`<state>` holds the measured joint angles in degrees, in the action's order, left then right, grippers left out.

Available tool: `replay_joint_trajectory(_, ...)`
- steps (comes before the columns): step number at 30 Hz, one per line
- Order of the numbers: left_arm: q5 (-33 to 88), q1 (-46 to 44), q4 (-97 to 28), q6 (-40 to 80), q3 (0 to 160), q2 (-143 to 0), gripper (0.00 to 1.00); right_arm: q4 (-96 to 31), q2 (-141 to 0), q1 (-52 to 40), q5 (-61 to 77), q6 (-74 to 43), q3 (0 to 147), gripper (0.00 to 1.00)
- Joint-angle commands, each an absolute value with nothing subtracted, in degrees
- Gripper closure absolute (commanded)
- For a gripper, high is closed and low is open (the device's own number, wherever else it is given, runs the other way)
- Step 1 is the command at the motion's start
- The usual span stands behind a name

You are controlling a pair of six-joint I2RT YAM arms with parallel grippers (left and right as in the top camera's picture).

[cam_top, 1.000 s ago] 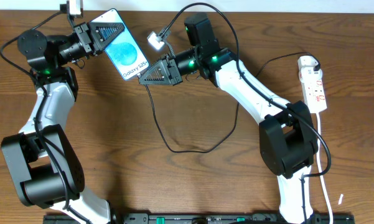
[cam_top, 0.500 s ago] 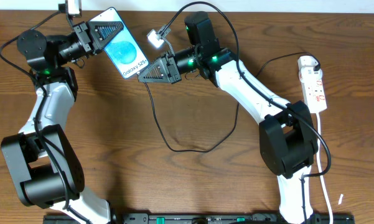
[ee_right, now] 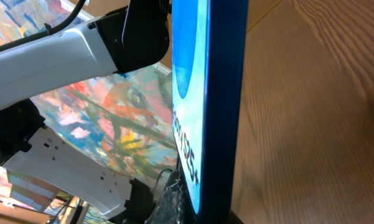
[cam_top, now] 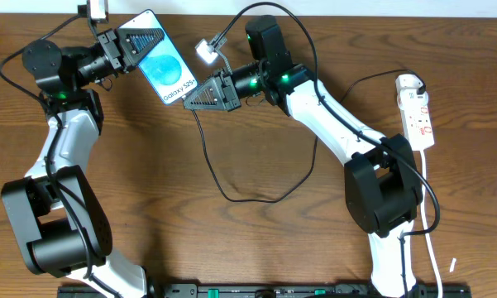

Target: Plug charger to phone and switch on socket

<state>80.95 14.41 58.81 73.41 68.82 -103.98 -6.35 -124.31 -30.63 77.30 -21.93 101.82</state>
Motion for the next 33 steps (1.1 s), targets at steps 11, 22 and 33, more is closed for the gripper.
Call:
replay_joint_trajectory(11, 88.51, 13.08, 59.07, 74.54, 69.34, -103.44, 0.93, -5.06, -124.75, -30.30, 70.78, -22.52, 102.59, 0.99)
replay_joint_trajectory(22, 86.96, 13.17, 59.07, 74.56, 69.34, -103.44, 0.92, -5.10, -124.75, -30.33, 71.07, -22.44, 102.59, 0.89)
replay_joint_trajectory(33, 85.47, 15.07, 59.07, 74.50, 69.34, -103.44, 0.93, -5.08, -124.75, -30.33, 73.23, -20.47, 102.59, 0.41)
